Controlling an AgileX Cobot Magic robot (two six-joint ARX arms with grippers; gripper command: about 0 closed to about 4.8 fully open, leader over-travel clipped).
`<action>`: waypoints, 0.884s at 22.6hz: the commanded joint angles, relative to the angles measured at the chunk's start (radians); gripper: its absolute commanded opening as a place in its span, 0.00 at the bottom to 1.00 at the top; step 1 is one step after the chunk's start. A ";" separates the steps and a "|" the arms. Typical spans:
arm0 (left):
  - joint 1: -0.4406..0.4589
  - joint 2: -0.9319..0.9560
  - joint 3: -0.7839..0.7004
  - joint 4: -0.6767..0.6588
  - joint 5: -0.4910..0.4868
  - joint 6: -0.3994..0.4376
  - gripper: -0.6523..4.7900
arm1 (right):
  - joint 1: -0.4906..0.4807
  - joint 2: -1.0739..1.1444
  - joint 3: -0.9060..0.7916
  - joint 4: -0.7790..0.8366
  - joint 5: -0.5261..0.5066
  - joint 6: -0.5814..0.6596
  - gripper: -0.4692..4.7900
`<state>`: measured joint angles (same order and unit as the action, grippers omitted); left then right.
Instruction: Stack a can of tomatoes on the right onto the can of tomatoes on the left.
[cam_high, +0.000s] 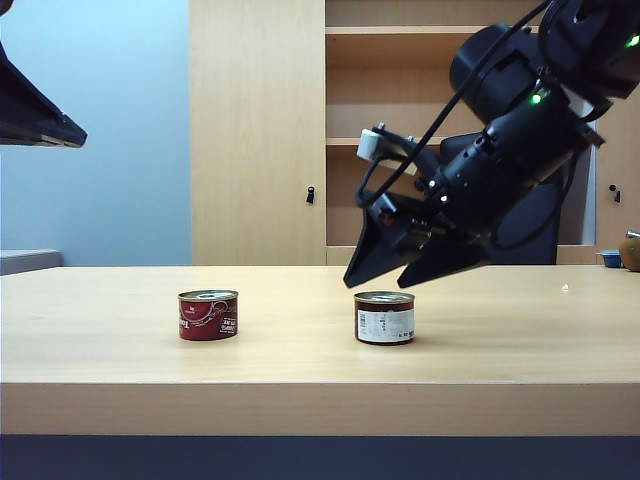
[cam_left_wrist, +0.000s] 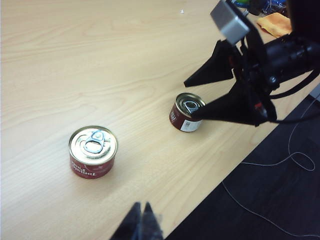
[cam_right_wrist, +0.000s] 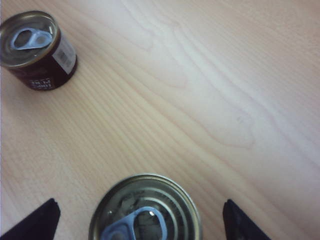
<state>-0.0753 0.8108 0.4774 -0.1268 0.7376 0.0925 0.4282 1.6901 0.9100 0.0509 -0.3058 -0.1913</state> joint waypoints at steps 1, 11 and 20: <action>0.001 -0.003 0.005 0.009 -0.004 0.005 0.11 | 0.003 0.018 0.004 -0.019 -0.005 -0.002 0.93; 0.000 -0.003 0.005 0.000 -0.070 0.004 0.11 | 0.003 0.050 0.005 0.019 0.015 -0.002 0.64; 0.001 -0.007 0.016 0.000 -0.138 0.004 0.11 | 0.105 0.079 0.192 0.034 0.017 -0.002 0.62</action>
<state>-0.0753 0.8078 0.4839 -0.1333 0.6407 0.0937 0.5167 1.7554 1.0718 0.0597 -0.2806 -0.1921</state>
